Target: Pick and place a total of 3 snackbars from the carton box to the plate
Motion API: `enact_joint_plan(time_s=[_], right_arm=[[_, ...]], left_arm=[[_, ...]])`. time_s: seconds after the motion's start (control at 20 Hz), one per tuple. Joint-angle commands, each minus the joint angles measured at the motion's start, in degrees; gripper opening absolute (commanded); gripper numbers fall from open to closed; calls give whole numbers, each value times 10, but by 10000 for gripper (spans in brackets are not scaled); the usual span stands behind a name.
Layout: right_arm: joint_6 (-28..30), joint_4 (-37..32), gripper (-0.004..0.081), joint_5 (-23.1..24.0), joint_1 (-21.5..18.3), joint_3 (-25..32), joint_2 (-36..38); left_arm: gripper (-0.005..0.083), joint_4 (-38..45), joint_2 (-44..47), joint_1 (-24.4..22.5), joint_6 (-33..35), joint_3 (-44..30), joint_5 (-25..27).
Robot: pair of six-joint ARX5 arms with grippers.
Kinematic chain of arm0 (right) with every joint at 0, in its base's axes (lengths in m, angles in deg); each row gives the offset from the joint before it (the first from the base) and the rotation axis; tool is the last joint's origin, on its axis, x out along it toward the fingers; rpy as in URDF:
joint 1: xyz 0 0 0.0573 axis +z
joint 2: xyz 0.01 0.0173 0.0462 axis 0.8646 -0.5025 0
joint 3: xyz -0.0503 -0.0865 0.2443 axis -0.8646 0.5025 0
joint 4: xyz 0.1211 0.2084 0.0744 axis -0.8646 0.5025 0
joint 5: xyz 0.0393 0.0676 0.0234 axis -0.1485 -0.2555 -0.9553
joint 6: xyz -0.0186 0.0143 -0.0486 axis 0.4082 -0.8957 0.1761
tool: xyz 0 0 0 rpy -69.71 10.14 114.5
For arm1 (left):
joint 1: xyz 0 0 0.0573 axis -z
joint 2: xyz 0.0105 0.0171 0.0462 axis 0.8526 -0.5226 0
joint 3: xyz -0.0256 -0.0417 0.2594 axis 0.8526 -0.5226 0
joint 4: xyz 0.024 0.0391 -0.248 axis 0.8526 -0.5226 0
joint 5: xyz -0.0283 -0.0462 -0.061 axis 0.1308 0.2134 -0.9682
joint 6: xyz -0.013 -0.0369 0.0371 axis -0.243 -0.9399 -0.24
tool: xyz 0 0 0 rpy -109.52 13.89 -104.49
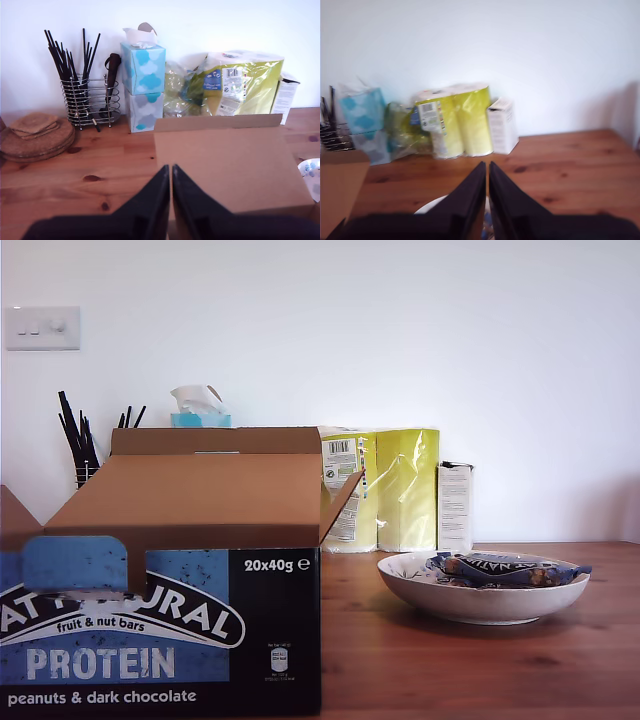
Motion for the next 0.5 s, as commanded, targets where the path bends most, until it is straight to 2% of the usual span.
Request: enact_joint_plan(time_s=[0.0, 0.15, 0.45], right_arm=[[-9, 3, -13, -9, 5, 11, 3], [-9, 35, -13, -9, 5, 11, 1], [-9, 143, -13, -9, 5, 11, 1]], left_arm=[[-24, -3, 5, 2, -3, -18, 2], [-24, -30, 5, 2, -5, -18, 2], [-24, -78, 5, 2, -5, -18, 2]])
